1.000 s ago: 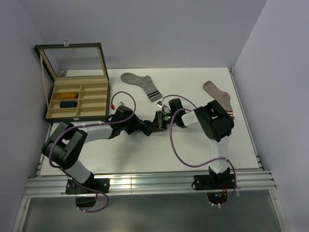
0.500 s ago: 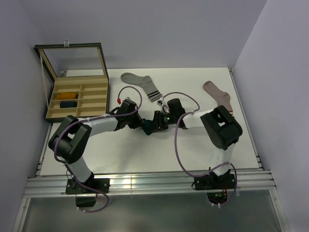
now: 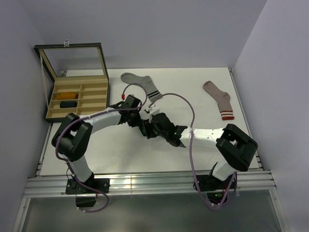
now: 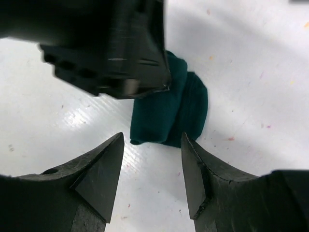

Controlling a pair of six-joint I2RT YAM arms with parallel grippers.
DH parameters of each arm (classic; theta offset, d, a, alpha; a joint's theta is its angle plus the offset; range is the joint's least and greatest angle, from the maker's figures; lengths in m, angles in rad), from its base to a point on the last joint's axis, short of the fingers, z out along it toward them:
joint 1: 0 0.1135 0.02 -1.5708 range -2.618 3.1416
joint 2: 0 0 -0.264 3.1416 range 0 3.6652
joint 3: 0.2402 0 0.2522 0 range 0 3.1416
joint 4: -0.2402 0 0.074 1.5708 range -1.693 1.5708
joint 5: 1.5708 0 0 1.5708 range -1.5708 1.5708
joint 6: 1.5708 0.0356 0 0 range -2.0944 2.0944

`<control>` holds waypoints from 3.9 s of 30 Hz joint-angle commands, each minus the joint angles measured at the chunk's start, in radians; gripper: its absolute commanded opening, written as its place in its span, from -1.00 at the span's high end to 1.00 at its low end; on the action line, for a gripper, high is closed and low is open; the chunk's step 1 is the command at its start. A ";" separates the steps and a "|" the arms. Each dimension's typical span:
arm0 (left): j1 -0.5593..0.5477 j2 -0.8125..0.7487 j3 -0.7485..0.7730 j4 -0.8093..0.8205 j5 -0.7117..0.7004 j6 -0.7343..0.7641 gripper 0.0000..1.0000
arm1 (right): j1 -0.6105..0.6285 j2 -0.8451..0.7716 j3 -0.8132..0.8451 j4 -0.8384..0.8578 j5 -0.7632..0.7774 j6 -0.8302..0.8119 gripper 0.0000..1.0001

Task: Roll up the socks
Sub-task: Roll the sock at the center of the board, then pick up the sock at the center of the board.

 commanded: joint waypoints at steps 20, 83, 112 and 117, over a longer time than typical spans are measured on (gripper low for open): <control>-0.006 0.062 0.068 -0.110 0.018 0.079 0.81 | 0.240 0.295 0.130 0.128 0.514 -0.243 -0.07; 0.016 -0.107 -0.357 0.567 0.051 -0.154 -0.56 | -0.447 0.548 0.168 0.071 -1.013 0.418 1.00; -0.059 0.048 -0.175 0.222 -0.159 -0.109 -0.39 | -0.485 0.639 0.185 0.183 -1.050 0.657 0.98; -0.067 0.092 -0.120 0.131 -0.186 -0.109 0.02 | -0.490 0.643 0.187 0.201 -1.047 0.679 0.95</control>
